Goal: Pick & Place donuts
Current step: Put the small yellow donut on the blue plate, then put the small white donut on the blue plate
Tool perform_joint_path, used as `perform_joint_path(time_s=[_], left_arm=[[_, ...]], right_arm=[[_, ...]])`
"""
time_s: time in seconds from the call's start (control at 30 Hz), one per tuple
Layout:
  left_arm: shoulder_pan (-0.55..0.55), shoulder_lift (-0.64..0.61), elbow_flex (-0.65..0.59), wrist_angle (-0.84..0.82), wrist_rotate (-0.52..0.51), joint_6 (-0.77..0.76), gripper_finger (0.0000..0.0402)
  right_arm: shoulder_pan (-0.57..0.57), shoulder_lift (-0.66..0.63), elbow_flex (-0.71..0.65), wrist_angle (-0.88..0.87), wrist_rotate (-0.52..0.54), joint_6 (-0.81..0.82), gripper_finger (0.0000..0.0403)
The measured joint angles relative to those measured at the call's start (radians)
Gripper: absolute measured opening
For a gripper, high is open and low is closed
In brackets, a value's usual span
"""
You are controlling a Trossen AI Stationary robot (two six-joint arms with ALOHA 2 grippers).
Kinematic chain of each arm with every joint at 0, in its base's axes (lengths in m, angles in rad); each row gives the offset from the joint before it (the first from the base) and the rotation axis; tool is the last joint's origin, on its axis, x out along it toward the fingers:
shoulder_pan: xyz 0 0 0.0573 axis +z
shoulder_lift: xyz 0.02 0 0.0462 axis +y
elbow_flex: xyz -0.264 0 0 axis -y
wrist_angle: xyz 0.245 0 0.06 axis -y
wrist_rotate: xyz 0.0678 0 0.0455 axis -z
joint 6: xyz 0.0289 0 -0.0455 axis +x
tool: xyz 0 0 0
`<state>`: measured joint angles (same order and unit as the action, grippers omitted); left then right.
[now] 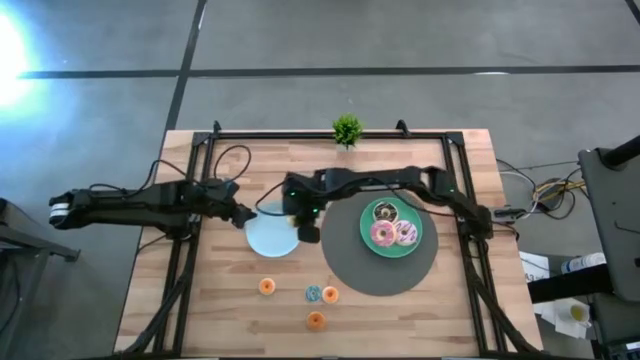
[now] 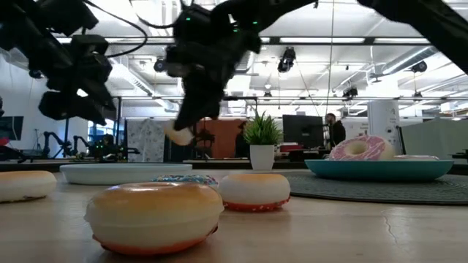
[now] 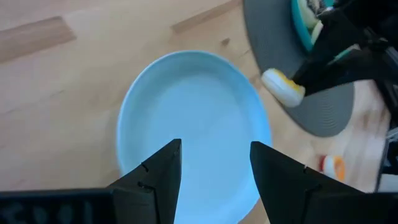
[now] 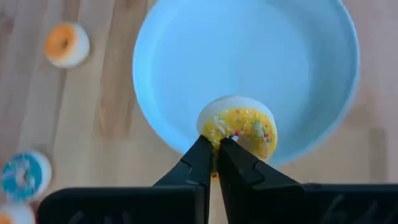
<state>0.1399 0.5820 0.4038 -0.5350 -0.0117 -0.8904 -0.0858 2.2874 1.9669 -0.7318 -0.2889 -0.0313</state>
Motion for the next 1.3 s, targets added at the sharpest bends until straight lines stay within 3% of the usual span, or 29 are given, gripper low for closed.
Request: perform_joint_path(time_s=[0.17, 0.33, 0.73, 0.93, 1.07, 1.3], left_arm=[[-0.033, -0.04, 0.0, -0.06, -0.03, -0.008, 0.0165], [-0.04, -0.052, 0.0, -0.08, -0.037, 0.007, 0.0165], [-0.041, -0.053, 0.0, -0.147, -0.04, 0.058, 0.0165], [-0.07, -0.057, 0.0, -0.146, -0.034, 0.087, 0.0165], [-0.15, -0.059, 0.0, -0.122, -0.003, 0.111, 0.0165], [-0.403, -0.035, 0.001, -0.04, -0.001, 0.053, 0.0165]], right_arm=[[0.017, 0.116, 0.165, -0.106, -0.008, 0.013, 0.0013], [0.028, 0.177, 0.243, -0.151, -0.011, 0.017, 0.0027], [0.046, 0.186, 0.249, -0.157, 0.001, 0.005, 0.0179], [0.047, 0.129, 0.253, -0.205, 0.068, -0.056, 0.0205], [0.043, 0.09, 0.252, -0.286, 0.116, -0.097, 0.0202], [0.043, 0.045, 0.222, -0.35, 0.133, -0.02, 0.0201]])
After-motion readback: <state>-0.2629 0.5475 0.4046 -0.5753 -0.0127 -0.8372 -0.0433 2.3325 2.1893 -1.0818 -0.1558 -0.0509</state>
